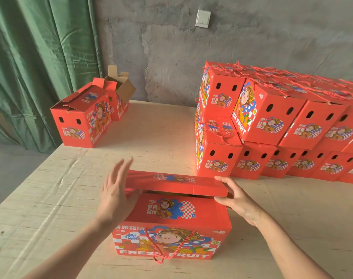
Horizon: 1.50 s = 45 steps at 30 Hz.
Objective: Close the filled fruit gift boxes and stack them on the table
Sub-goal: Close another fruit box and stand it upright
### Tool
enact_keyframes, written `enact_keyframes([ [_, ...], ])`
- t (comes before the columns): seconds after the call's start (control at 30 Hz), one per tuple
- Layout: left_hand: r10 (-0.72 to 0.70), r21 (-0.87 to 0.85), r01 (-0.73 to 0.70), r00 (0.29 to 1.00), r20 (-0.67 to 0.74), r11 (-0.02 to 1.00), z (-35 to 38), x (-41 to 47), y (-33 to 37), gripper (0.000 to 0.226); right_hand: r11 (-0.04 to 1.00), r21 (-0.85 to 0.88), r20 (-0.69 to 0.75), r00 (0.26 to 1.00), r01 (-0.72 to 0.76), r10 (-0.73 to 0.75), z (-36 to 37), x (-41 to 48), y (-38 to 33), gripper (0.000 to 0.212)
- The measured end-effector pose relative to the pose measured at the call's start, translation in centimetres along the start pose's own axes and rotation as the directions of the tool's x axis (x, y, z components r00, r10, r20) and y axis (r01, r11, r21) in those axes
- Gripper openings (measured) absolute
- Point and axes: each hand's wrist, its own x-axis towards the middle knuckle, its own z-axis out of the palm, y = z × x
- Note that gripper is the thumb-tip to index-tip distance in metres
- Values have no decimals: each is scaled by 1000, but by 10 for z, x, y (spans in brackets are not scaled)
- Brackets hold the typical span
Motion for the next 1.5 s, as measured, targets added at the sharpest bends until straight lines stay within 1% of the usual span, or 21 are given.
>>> enact_keyframes([
  [0.03, 11, 38, -12, 999, 35, 999, -1, -1, 0, 73, 1000, -5, 8, 1000, 8, -8, 0, -1, 0, 53],
  [0.07, 7, 59, -11, 998, 65, 998, -1, -1, 1, 68, 1000, -10, 20, 1000, 13, -13, 0, -2, 1, 55],
  [0.17, -30, 62, 25, 996, 83, 998, -3, -1, 6, 74, 997, -60, 76, 996, 43, -39, -2, -7, 1, 61],
  [0.27, -32, 77, 26, 996, 80, 997, -2, -1, 6, 67, 972, -228, 151, 988, 61, -27, -9, -9, -3, 75],
  [0.3, -39, 85, 32, 996, 85, 996, -1, -1, 6, 64, 970, -233, 158, 987, 69, -32, -10, -8, -7, 73],
  [0.37, -50, 94, 42, 995, 87, 995, 0, -1, 5, 60, 973, -204, 137, 987, 111, -84, -8, -4, -16, 61],
  [0.4, -52, 96, 44, 995, 86, 994, 1, -1, 4, 59, 966, -218, 126, 986, 138, -112, -5, 0, -19, 56],
  [0.47, -55, 100, 46, 995, 87, 994, 2, 0, 3, 59, 918, -355, 127, 982, 179, -142, 2, 7, -19, 52],
  [0.53, -52, 106, 42, 994, 95, 993, 2, -1, 3, 59, 822, -526, 122, 976, 218, -181, 9, 12, -11, 50],
  [0.6, -47, 174, 27, 993, 110, 984, 1, 1, 4, 61, 786, -568, 103, 968, 244, -227, 12, 12, -6, 51],
  [0.67, -27, 350, -39, 983, 183, 936, -1, 7, 6, 69, 769, -585, 96, 963, 258, -250, 12, 11, -5, 54],
  [0.73, -6, 497, -164, 947, 322, 852, -3, 20, 9, 80, 746, -612, 93, 961, 262, -261, 11, 11, -5, 56],
  [0.77, -8, 531, -224, 917, 400, 817, -4, 29, 12, 90, 738, -623, 92, 961, 261, -262, 11, 12, -5, 57],
  [0.83, -27, 524, -304, 846, 532, 796, -2, 44, 21, 110, 725, -637, 99, 961, 261, -259, 11, 11, -5, 60],
  [0.9, -1, 485, -360, 802, 597, 797, 4, 51, 28, 115, 712, -651, 102, 960, 262, -260, 11, 11, -5, 61],
  [1.0, 60, 489, -460, 771, 635, 741, 11, 56, 23, 128, 694, -674, 101, 962, 254, -254, 12, 11, -7, 62],
  [1.07, 79, 497, -496, 760, 645, 712, 13, 59, 18, 132, 673, -698, 103, 965, 244, -243, 12, 12, -8, 64],
  [1.17, 82, 507, -524, 747, 660, 685, 13, 59, 18, 128, 634, -736, 115, 967, 237, -228, 11, 14, -9, 63],
  [1.3, 92, 510, -540, 742, 664, 669, 13, 59, 18, 111, 645, -731, 123, 973, 222, -196, 12, 13, -9, 59],
  [1.4, 113, 495, -555, 733, 670, 669, 13, 61, 19, 110, 637, -739, 143, 975, 221, -172, 13, 13, -11, 53],
  [1.5, 143, 476, -559, 736, 661, 678, 12, 62, 18, 118, 629, -746, 161, 976, 217, -146, 14, 12, -13, 47],
])
